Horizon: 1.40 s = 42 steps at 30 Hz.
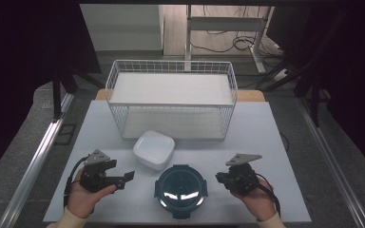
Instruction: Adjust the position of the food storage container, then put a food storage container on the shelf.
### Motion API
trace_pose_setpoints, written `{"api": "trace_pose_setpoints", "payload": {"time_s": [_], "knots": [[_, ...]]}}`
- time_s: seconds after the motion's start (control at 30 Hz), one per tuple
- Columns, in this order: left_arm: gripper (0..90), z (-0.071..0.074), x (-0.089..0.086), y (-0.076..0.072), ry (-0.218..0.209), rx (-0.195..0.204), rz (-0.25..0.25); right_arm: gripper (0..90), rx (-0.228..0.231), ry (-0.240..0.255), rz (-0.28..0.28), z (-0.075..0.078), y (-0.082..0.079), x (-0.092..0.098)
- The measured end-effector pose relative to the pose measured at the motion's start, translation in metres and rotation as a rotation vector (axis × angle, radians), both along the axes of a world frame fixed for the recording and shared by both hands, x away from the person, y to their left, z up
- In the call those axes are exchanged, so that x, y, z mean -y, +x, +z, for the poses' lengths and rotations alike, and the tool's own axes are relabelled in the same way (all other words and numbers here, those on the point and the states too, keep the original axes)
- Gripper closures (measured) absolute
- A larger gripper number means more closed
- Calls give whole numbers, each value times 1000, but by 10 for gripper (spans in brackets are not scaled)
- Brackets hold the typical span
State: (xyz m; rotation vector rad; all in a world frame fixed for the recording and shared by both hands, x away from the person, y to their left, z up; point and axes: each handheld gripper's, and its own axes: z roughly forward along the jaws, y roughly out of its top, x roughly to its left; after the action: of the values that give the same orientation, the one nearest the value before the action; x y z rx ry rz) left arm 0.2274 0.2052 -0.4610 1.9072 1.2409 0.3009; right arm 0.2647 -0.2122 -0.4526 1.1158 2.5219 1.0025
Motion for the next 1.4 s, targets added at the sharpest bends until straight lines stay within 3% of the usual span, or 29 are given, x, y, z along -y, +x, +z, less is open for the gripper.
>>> {"api": "trace_pose_setpoints", "payload": {"time_s": [0.03, 0.07, 0.1, 0.13, 0.2, 0.27, 0.3, 0.43, 0.73, 0.97, 1.1, 1.23, 1.3, 1.37, 1.4], "knots": [[178, 0, 0, 0, 0, 0, 0, 661, 0, 0, 0, 0, 0, 0], [177, 0, 2, -1, 2, -2, -7, 374, 31, 58, -50, 3, -2, 7], [176, -1, 3, -1, 2, -5, -11, 329, 32, 94, -66, 4, -2, 12], [175, -1, 3, -1, 2, -5, -11, 329, 32, 94, -66, 4, -2, 12], [174, -2, 5, 0, 0, -10, -15, 245, 16, 177, -96, 8, 1, 23], [175, -2, 5, 0, -1, -10, -15, 237, 7, 198, -94, 9, 2, 26], [178, -2, 5, -1, -4, -10, -13, 217, -12, 240, -92, 9, 3, 31], [178, -1, 5, -1, -14, -9, -13, 207, -21, 276, -105, 7, 5, 37], [191, -3, 9, -2, -23, -20, -31, 196, -5, 265, -127, 7, 2, 37], [205, 3, 14, -6, -23, -7, -55, 177, -7, 266, -124, 5, 0, 36], [199, 2, 16, -5, -54, -11, -62, 176, -41, 287, -113, -1, 1, 35], [221, 0, 14, -5, -137, -41, -79, 176, -53, 290, -95, -4, -2, 29], [221, -1, 14, -5, -146, -46, -72, 176, -55, 289, -92, -4, -2, 28], [194, -3, 15, -4, -172, -70, -74, 176, -65, 294, -82, -6, -2, 26], [158, -5, 17, -3, -217, -103, -72, 176, -82, 304, -76, -8, -2, 23]]}}
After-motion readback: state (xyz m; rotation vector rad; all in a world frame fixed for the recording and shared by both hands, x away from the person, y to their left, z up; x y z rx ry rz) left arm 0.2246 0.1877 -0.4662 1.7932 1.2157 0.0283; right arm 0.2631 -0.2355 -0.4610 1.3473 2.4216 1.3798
